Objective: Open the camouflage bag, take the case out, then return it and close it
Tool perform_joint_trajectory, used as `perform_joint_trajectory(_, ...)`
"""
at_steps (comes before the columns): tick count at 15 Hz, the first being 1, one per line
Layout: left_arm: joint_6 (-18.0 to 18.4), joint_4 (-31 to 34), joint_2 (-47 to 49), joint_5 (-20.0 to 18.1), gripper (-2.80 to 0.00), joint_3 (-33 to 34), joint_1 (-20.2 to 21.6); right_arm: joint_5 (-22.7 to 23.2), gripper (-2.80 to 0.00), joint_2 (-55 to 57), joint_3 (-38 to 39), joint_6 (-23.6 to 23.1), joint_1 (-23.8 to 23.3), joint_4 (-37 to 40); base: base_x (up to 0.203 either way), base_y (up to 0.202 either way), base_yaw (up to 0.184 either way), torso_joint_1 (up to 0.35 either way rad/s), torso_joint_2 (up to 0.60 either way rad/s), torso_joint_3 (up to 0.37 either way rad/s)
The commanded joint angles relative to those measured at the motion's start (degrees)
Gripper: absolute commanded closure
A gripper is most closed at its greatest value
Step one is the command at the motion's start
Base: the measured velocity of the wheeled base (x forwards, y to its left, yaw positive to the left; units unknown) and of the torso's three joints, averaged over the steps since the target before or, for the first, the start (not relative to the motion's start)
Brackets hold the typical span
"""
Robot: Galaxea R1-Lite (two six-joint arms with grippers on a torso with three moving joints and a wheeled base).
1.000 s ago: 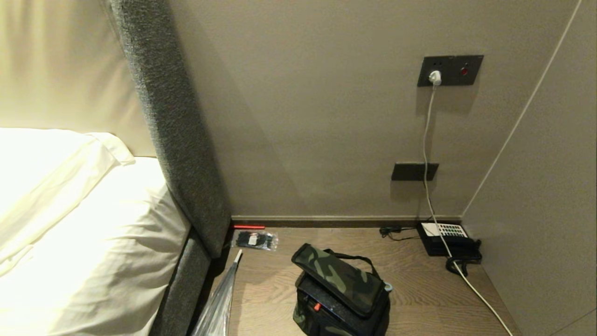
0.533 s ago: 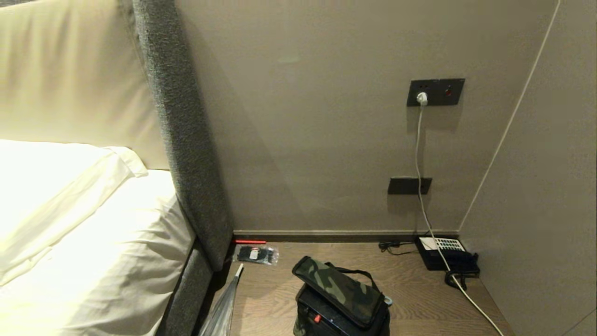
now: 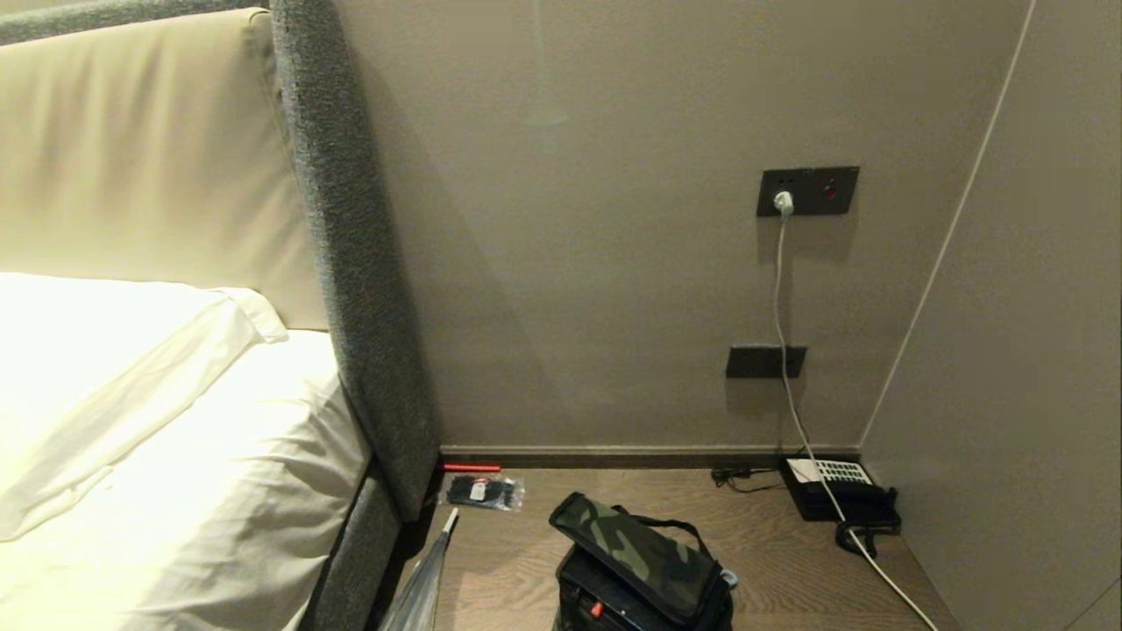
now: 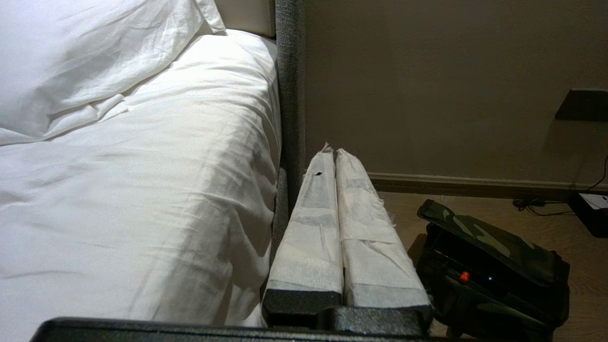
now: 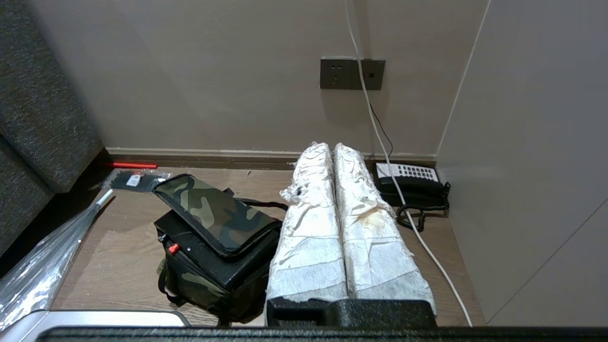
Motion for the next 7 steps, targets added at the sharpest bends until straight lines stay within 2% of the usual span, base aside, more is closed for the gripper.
perform_joint_trajectory(1, 0.0, 0.0, -0.1, 0.0, 0.00, 0.2, 0.0, 0.1, 0.00, 0.2, 0.0, -0.1, 0.0, 0.2, 0.000, 0.000, 0.000, 0.000, 0.00, 0.000)
perform_joint_trajectory(7, 0.0, 0.0, -0.1, 0.0, 0.00, 0.1, 0.0, 0.0, 0.00, 0.2, 0.0, 0.1, 0.0, 0.0, 0.000, 0.000, 0.000, 0.000, 0.00, 0.000)
